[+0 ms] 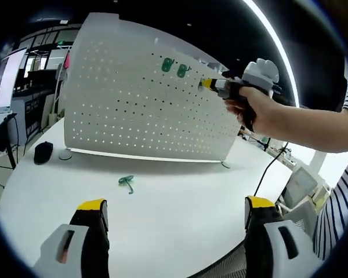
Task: Insert the hook assembly into the mounting plate slot until the hook locks in place.
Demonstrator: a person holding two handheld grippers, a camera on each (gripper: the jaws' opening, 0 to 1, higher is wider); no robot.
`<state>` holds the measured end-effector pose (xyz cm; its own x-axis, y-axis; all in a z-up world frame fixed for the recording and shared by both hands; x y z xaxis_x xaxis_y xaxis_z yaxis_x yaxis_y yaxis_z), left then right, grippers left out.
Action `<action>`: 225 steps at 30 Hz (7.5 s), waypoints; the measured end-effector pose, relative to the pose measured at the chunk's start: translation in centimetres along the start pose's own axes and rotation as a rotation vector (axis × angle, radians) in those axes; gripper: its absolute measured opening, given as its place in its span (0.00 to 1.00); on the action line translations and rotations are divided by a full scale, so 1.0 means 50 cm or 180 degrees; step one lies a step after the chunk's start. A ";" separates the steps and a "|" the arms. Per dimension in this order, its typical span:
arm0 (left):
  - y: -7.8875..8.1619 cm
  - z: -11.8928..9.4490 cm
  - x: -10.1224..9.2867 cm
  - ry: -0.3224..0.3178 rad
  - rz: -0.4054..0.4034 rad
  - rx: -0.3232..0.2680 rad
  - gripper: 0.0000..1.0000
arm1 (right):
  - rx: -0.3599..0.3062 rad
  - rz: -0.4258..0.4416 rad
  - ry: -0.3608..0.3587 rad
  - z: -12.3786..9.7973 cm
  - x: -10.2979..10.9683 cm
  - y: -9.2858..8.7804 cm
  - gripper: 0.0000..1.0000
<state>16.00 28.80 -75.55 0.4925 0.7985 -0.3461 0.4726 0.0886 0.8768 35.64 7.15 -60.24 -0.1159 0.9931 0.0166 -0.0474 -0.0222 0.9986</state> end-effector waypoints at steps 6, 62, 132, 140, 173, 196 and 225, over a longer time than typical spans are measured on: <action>-0.001 0.000 -0.001 -0.0003 -0.0013 -0.0002 1.00 | -0.0086 -0.0098 -0.0061 0.024 -0.007 0.016 0.01; -0.003 0.000 0.000 -0.0020 -0.0045 0.0036 0.99 | 0.0015 -0.0453 -0.0471 0.097 -0.004 0.037 0.03; -0.021 0.000 0.017 0.0092 -0.0220 0.0225 0.99 | 0.1510 -0.0649 0.0011 -0.275 -0.163 -0.215 0.37; -0.039 0.005 0.011 0.0118 -0.0043 0.0452 0.99 | 0.1845 -0.0578 0.0120 -0.323 -0.152 -0.277 0.38; -0.048 0.001 0.028 0.0270 -0.0070 0.0558 0.98 | 0.2389 -0.1042 0.2245 -0.227 0.098 -0.390 0.28; -0.059 0.004 0.042 0.0369 -0.0167 0.0658 0.97 | 0.2518 -0.1116 0.2947 -0.055 0.238 -0.452 0.19; -0.064 0.007 0.044 0.0361 -0.0220 0.0693 0.95 | 0.2335 -0.2195 0.3939 0.025 0.302 -0.517 0.12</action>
<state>15.81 30.06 -79.24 0.3743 0.8578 -0.3523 0.6546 0.0247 0.7556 36.34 22.87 -85.74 -0.9905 0.0799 -0.1120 -0.0051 0.7922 0.6102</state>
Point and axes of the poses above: the point that each gripper's makers call its tool centre point, and the gripper's own axes: z roughly forward along the fingers, x roughly to its left, y roughly out of its top, the point moved 6 cm from there along -z, roughly backward along the fingers, and after that the axes turned 1 degree about -y, right-handed, at the moved point
